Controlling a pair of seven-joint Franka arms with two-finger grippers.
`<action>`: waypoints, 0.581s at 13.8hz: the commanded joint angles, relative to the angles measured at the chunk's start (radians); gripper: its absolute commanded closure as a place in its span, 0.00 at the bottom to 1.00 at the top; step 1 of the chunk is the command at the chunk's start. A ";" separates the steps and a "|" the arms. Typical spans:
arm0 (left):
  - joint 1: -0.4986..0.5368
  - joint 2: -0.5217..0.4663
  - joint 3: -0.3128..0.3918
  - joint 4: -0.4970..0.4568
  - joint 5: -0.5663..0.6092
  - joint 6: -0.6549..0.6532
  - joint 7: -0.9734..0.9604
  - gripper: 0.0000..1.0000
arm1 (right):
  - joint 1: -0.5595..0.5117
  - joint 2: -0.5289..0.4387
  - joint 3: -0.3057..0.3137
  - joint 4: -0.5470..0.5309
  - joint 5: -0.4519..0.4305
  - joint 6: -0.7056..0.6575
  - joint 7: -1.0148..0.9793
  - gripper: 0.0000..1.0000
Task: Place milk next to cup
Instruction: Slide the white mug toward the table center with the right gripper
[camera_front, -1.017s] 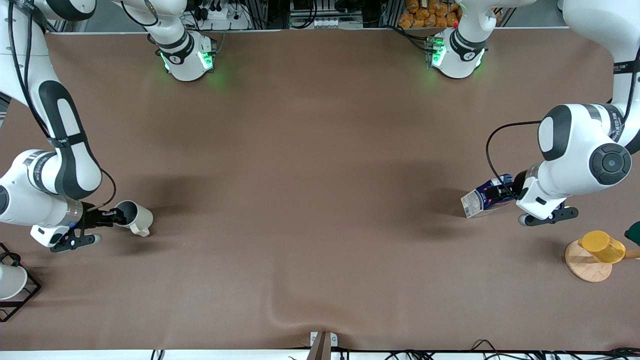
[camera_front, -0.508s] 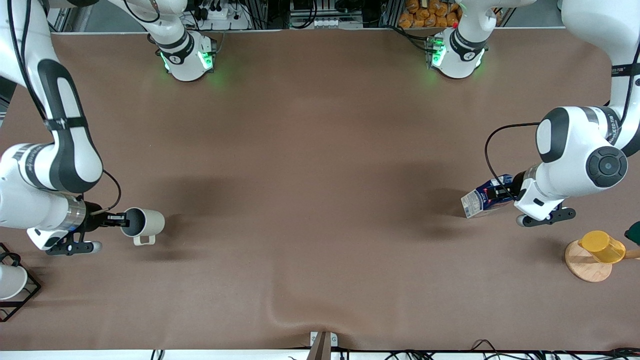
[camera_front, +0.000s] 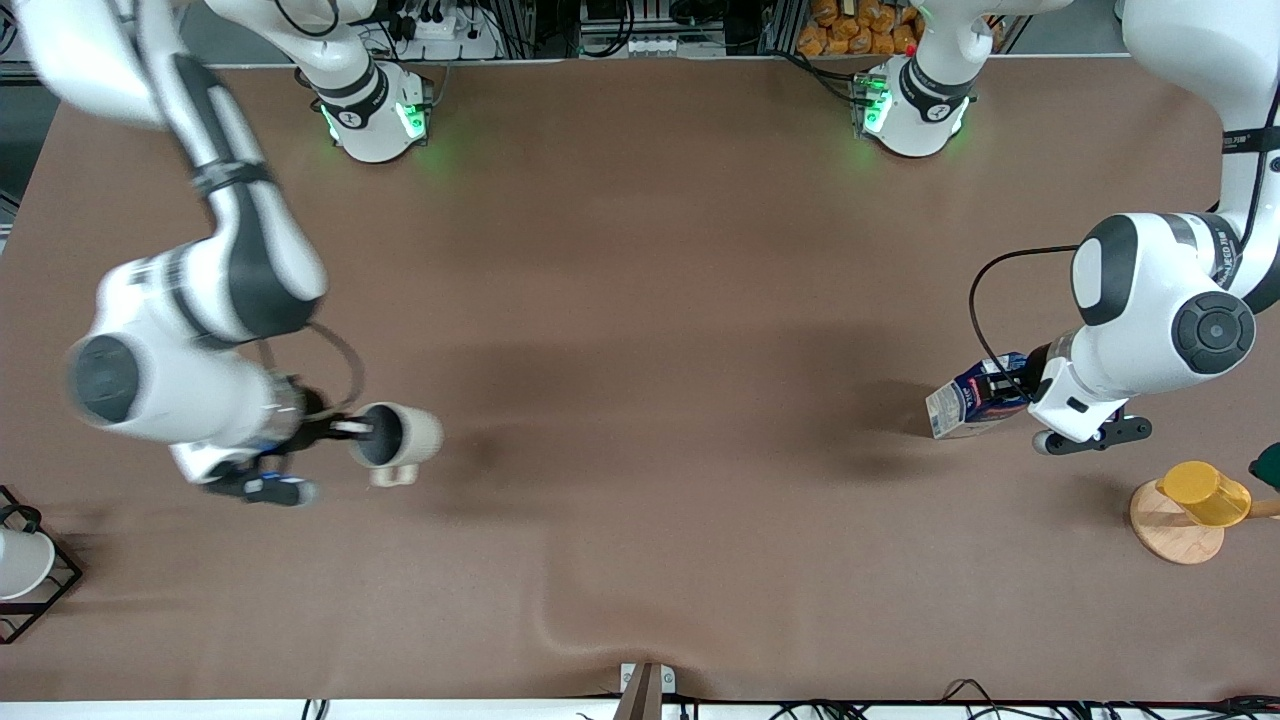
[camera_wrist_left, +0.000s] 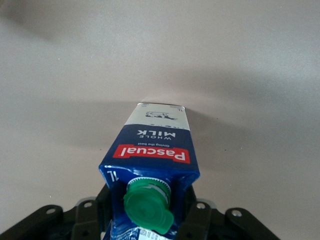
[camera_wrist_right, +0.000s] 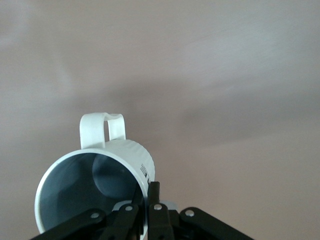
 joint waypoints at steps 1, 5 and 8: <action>-0.001 -0.007 0.000 0.010 0.016 0.003 0.013 0.46 | 0.137 0.034 -0.017 0.038 0.007 0.075 0.208 1.00; -0.001 -0.022 -0.002 0.042 0.018 -0.012 0.018 0.46 | 0.303 0.060 -0.020 0.038 -0.012 0.115 0.467 1.00; -0.001 -0.040 -0.004 0.085 0.018 -0.081 0.042 0.46 | 0.403 0.113 -0.023 0.040 -0.047 0.182 0.616 1.00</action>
